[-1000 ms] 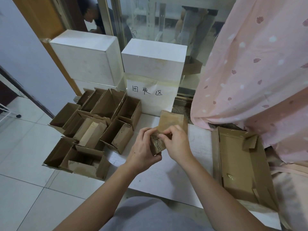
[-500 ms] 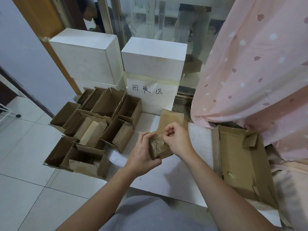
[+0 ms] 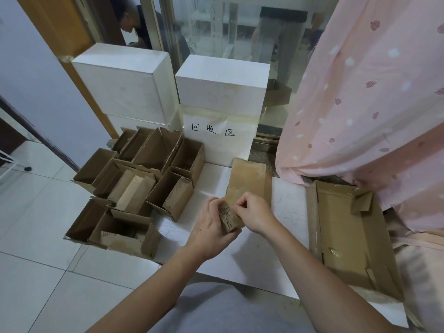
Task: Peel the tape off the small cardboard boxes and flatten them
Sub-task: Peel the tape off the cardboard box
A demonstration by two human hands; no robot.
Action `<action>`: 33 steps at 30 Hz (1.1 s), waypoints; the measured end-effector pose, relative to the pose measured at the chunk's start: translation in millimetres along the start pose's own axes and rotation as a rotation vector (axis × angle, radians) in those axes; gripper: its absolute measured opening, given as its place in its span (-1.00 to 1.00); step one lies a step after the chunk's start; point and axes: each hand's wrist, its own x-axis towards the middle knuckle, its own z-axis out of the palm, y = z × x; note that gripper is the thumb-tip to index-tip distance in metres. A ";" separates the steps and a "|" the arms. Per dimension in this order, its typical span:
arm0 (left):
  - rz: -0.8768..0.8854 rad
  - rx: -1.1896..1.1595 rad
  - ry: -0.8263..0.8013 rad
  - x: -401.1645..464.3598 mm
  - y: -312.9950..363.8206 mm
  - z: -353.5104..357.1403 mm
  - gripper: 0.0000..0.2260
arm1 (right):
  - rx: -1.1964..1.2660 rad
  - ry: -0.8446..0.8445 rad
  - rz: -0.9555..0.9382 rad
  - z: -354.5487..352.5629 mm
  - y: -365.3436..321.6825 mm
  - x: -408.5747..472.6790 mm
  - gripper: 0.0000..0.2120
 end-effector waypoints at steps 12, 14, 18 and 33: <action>-0.101 0.383 -0.105 16.7 9.4 0.3 -0.15 | -0.022 -0.063 -0.022 13.9 8.3 -1.2 -0.90; -0.088 0.388 -0.085 17.4 9.7 -1.8 -0.23 | 0.111 0.015 0.017 12.5 11.5 0.3 -0.90; -0.088 0.388 -0.066 20.9 15.8 -4.6 -0.25 | 0.016 0.250 -0.148 8.4 13.8 1.5 -0.79; -0.111 0.397 0.051 25.6 16.5 -12.9 -0.23 | 0.066 0.210 -0.175 16.6 22.1 9.9 -0.70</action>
